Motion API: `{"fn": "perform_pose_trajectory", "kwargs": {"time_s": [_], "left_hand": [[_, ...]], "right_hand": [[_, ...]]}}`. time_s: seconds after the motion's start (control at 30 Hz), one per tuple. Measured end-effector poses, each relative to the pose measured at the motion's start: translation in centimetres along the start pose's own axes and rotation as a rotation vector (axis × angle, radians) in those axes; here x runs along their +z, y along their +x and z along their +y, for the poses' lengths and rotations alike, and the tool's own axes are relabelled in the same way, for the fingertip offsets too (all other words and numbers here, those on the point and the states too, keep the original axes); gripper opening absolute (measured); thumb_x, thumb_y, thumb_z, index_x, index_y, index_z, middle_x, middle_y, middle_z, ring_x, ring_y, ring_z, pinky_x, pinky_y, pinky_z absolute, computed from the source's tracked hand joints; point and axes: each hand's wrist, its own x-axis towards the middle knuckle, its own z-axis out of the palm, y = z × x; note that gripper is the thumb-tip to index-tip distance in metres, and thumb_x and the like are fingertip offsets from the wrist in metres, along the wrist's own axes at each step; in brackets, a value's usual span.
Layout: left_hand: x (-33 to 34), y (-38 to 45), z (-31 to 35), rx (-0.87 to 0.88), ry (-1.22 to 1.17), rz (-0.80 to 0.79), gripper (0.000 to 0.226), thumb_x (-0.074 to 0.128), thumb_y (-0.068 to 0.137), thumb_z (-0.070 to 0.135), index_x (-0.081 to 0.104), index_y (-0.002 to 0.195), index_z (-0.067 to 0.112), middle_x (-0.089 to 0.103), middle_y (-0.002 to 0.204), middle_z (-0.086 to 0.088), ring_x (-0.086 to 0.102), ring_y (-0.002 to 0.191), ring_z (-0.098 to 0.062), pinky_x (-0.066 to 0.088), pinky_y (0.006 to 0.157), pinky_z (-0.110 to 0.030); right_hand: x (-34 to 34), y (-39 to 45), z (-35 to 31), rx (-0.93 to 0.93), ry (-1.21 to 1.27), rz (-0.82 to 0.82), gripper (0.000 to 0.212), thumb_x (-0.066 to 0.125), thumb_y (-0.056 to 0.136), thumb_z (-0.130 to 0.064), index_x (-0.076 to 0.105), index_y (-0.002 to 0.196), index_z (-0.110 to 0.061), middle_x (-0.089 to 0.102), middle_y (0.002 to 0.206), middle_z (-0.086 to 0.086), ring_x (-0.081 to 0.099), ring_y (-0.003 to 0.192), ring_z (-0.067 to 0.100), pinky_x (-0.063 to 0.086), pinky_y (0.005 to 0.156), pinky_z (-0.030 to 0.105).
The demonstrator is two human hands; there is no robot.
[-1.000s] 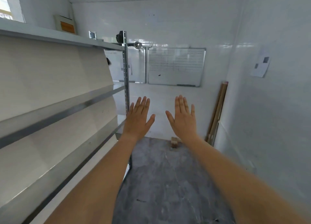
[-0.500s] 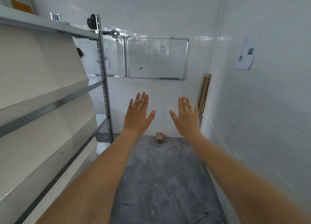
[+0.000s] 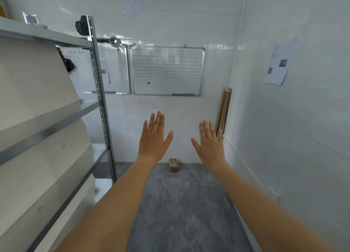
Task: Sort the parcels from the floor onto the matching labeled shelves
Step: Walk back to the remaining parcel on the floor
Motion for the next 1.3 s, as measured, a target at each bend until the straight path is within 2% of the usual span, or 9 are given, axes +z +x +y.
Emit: {"fn": "perform_pose_trajectory", "kwargs": {"time_s": [0.07, 0.43, 0.53, 0.6, 0.7, 0.8, 1.0, 1.13, 1.3], "left_hand": [[1.3, 1.9, 0.2, 0.024, 0.026, 0.007, 0.072, 0.02, 0.102, 0.051, -0.005, 0.156, 0.011, -0.012, 0.165, -0.005, -0.015, 0.151, -0.019, -0.01, 0.123, -0.036], [7.2, 13.4, 0.0, 0.036, 0.146, 0.027, 0.072, 0.02, 0.102, 0.052, -0.004, 0.156, 0.011, -0.01, 0.165, -0.005, -0.014, 0.151, -0.02, -0.016, 0.118, -0.034], [9.4, 15.3, -0.7, 0.004, 0.129, -0.003, 0.072, 0.019, 0.102, 0.052, -0.003, 0.156, 0.011, -0.009, 0.165, -0.005, -0.013, 0.152, -0.02, -0.012, 0.121, -0.036], [11.0, 16.4, -1.4, 0.016, 0.142, -0.026, 0.073, 0.014, 0.1, 0.055, -0.003, 0.156, 0.011, -0.008, 0.165, -0.005, -0.012, 0.152, -0.02, -0.01, 0.122, -0.037], [13.1, 18.8, -3.0, 0.046, 0.158, -0.039, 0.085, -0.006, 0.088, 0.061, -0.002, 0.156, 0.01, -0.006, 0.166, -0.005, -0.01, 0.152, -0.019, -0.008, 0.123, -0.038], [15.1, 21.7, -4.9, 0.047, 0.165, -0.038, 0.089, -0.011, 0.084, 0.061, -0.003, 0.156, 0.011, -0.006, 0.166, -0.005, -0.011, 0.152, -0.019, -0.011, 0.121, -0.037], [18.4, 27.4, -8.4, 0.051, 0.176, -0.034, 0.084, -0.003, 0.09, 0.062, -0.003, 0.157, 0.011, -0.007, 0.166, -0.005, -0.011, 0.152, -0.019, -0.013, 0.12, -0.035], [20.6, 29.7, -10.1, 0.03, 0.15, -0.06, 0.073, 0.016, 0.101, 0.054, -0.003, 0.156, 0.01, -0.007, 0.166, -0.006, -0.012, 0.152, -0.02, -0.011, 0.122, -0.037], [23.4, 32.9, -11.1, 0.029, 0.151, -0.089, 0.073, 0.017, 0.101, 0.054, -0.004, 0.156, 0.01, -0.009, 0.166, -0.006, -0.013, 0.152, -0.02, -0.009, 0.123, -0.037]], "right_hand": [[0.7, 2.0, 0.6, -0.014, 0.001, -0.005, 0.077, 0.01, 0.102, -0.056, -0.004, 0.162, -0.01, -0.005, 0.172, 0.008, -0.006, 0.159, 0.025, -0.003, 0.128, 0.05], [5.4, 14.5, 4.5, -0.062, -0.006, 0.074, 0.082, -0.003, 0.097, -0.058, 0.001, 0.162, -0.008, 0.001, 0.172, 0.009, 0.0, 0.159, 0.025, -0.009, 0.122, 0.045], [7.4, 16.7, 4.5, -0.075, 0.013, 0.042, 0.08, 0.004, 0.098, -0.057, 0.0, 0.162, -0.008, 0.0, 0.172, 0.009, -0.002, 0.159, 0.024, -0.006, 0.125, 0.047], [8.8, 18.3, 4.4, -0.077, 0.026, 0.031, 0.08, 0.008, 0.098, -0.056, -0.001, 0.162, -0.008, -0.001, 0.172, 0.009, -0.003, 0.159, 0.024, -0.004, 0.126, 0.047], [10.8, 21.4, 4.0, -0.054, 0.058, 0.017, 0.078, 0.012, 0.102, -0.056, -0.003, 0.162, -0.008, -0.004, 0.172, 0.008, -0.006, 0.159, 0.024, -0.005, 0.126, 0.046], [12.8, 24.7, 3.5, -0.054, 0.058, 0.016, 0.075, 0.019, 0.107, -0.054, -0.005, 0.162, -0.009, -0.006, 0.172, 0.008, -0.008, 0.159, 0.024, -0.006, 0.127, 0.046], [16.3, 30.4, 2.4, -0.052, 0.041, 0.002, 0.075, 0.018, 0.107, -0.054, -0.007, 0.162, -0.01, -0.009, 0.171, 0.007, -0.01, 0.158, 0.023, -0.01, 0.125, 0.045], [18.8, 33.1, 2.4, -0.035, 0.067, -0.014, 0.074, 0.019, 0.107, -0.054, -0.007, 0.162, -0.011, -0.009, 0.171, 0.007, -0.01, 0.158, 0.023, -0.009, 0.126, 0.045], [21.3, 36.4, 3.4, 0.001, 0.06, -0.043, 0.074, 0.016, 0.107, -0.054, -0.009, 0.161, -0.011, -0.011, 0.171, 0.007, -0.012, 0.158, 0.023, -0.009, 0.126, 0.045]]}}
